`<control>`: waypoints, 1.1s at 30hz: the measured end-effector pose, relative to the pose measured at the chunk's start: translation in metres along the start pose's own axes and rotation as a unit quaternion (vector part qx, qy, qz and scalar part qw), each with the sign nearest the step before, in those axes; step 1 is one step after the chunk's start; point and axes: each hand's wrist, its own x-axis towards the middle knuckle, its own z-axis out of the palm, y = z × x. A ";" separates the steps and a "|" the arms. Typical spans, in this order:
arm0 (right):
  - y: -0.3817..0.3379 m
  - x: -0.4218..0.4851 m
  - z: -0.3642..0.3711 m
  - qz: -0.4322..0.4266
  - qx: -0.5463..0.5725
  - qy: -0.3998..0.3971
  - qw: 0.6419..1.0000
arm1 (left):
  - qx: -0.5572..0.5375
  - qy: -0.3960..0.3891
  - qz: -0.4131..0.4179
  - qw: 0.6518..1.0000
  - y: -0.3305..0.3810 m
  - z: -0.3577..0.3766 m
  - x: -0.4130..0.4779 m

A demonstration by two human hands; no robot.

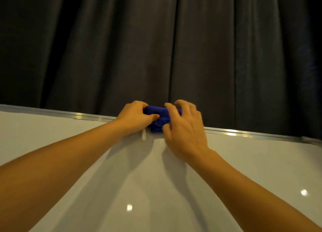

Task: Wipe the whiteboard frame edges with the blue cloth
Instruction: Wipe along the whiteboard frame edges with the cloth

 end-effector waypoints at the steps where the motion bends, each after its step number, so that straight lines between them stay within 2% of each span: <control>1: -0.009 -0.008 0.009 -0.001 0.022 -0.057 0.998 | 0.006 0.014 0.015 1.000 -0.003 0.000 -0.004; 3: -0.015 -0.022 0.028 -0.015 0.012 -0.145 0.989 | 0.037 0.024 0.046 0.998 -0.010 0.002 -0.013; 7: 0.012 -0.022 0.036 -0.029 -0.021 -0.178 0.983 | 0.211 0.069 0.110 0.969 -0.034 0.014 -0.024; 9: 0.039 -0.023 0.030 0.001 -0.042 -0.196 0.980 | 0.257 0.051 0.110 0.959 -0.043 0.019 -0.025; 12: 0.071 -0.032 0.017 0.079 -0.073 -0.224 0.969 | 0.261 0.051 0.099 0.959 -0.048 0.026 -0.025; 14: 0.062 -0.028 0.021 0.109 -0.056 -0.225 0.967 | 0.262 0.059 0.079 0.960 -0.038 0.035 -0.024; 17: 0.017 -0.019 0.046 0.057 0.004 -0.221 0.973 | 0.294 0.039 0.070 0.953 -0.024 0.046 -0.021; 19: 0.015 -0.019 0.047 0.020 0.018 -0.213 0.977 | 0.307 0.043 0.070 0.948 -0.025 0.047 -0.021; 22: 0.073 -0.036 0.023 0.018 -0.034 -0.176 0.984 | 0.308 0.052 0.088 0.946 -0.038 0.041 -0.024; 25: 0.130 -0.057 -0.001 0.108 -0.082 -0.198 0.971 | 0.320 0.041 0.082 0.943 -0.038 0.047 -0.029; 27: 0.132 -0.055 -0.002 0.142 -0.059 -0.215 0.965 | 0.333 0.029 0.069 0.940 -0.032 0.056 -0.027; 33: 0.082 -0.050 0.023 0.018 -0.009 -0.196 0.980 | 0.346 0.014 0.036 0.937 -0.020 0.060 -0.027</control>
